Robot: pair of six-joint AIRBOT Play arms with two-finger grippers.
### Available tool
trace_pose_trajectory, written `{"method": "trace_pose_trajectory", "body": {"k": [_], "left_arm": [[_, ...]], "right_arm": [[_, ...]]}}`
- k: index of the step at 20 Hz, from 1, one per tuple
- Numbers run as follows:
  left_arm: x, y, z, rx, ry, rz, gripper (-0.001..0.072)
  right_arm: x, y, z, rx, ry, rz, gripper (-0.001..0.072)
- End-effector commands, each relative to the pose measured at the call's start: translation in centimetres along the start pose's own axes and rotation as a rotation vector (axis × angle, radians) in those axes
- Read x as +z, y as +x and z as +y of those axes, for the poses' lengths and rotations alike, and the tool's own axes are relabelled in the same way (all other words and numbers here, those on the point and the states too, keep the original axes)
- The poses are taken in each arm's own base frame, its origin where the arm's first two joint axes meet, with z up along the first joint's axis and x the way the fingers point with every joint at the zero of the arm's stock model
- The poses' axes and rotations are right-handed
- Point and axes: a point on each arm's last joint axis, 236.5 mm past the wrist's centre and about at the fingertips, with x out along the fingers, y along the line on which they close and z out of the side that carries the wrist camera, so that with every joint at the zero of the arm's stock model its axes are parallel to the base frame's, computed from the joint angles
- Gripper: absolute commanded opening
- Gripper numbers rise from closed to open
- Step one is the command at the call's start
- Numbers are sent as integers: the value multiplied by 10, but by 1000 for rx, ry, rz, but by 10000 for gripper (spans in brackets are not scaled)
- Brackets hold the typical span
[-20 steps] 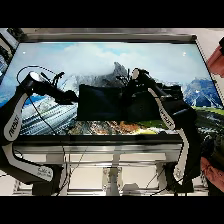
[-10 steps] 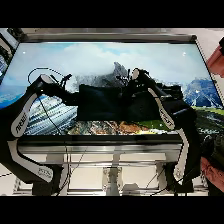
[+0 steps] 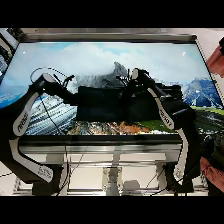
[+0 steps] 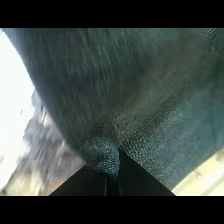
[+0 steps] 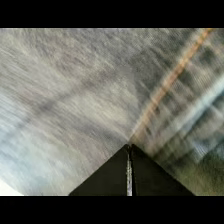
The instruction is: Fold the clothes and pants, and hang the long-sleeved shirts on hangers.
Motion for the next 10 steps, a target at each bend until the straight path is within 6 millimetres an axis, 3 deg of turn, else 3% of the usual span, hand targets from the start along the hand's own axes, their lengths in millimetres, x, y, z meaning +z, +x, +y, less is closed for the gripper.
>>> {"method": "trace_pose_trajectory", "body": {"k": [1, 3, 6, 8, 10], "left_arm": [[-7, -72, 1, 42, -54, -15, 23], [4, -132, -16, 77, -37, -127, 22], [9, -198, -44, 167, 3, -234, 22], [10, -226, -66, 193, 15, -288, 22], [16, -239, -87, 197, 31, -337, 22]], "right_arm": [[-8, -21, 15, 26, -33, 44, 16], [-9, -43, 33, 56, -74, 48, 41], [-3, -86, 53, 57, -125, -49, 99], [-6, -119, 60, 37, -158, -116, 103], [-9, -152, 63, 10, -179, -184, 103]]}}
